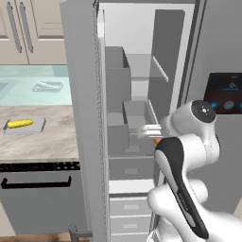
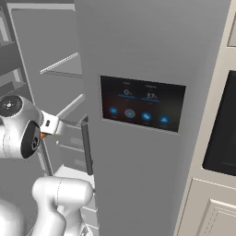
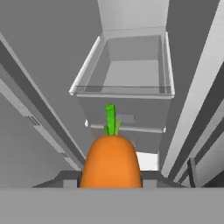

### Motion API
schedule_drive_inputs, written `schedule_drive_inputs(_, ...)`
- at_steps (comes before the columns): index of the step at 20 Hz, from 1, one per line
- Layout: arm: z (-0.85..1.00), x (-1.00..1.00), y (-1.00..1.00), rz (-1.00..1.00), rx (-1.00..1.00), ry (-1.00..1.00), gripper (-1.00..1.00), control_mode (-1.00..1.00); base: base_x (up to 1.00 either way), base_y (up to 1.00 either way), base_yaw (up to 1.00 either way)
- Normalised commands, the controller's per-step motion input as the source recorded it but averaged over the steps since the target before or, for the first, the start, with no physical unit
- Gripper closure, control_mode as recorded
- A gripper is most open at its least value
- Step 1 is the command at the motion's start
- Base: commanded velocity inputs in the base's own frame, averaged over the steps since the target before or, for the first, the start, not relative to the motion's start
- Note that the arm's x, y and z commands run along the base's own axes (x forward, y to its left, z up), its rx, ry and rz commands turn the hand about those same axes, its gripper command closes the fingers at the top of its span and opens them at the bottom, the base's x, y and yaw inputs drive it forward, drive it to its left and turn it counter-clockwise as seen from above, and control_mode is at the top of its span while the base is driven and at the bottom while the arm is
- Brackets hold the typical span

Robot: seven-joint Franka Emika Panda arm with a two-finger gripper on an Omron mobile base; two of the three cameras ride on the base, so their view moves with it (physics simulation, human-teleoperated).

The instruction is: Take the carrot and corn out of the freezer and place them in the tupperware container on the counter. Then put the tupperware containing the vegetables back in the freezer.

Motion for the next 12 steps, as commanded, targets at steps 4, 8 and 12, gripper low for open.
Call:
schedule_drive_inputs(4,0.60,-0.83,-0.39,-0.10,0.00,0.00,1.00,-1.00,0.00,0.00,0.00)
schedule_drive_inputs(8,0.55,-0.83,-0.49,-0.08,0.00,0.00,1.00,-1.00,0.00,0.00,0.00)
schedule_drive_inputs(12,0.54,-0.68,-0.49,-0.06,0.00,0.00,1.00,-1.00,0.00,0.00,0.00)
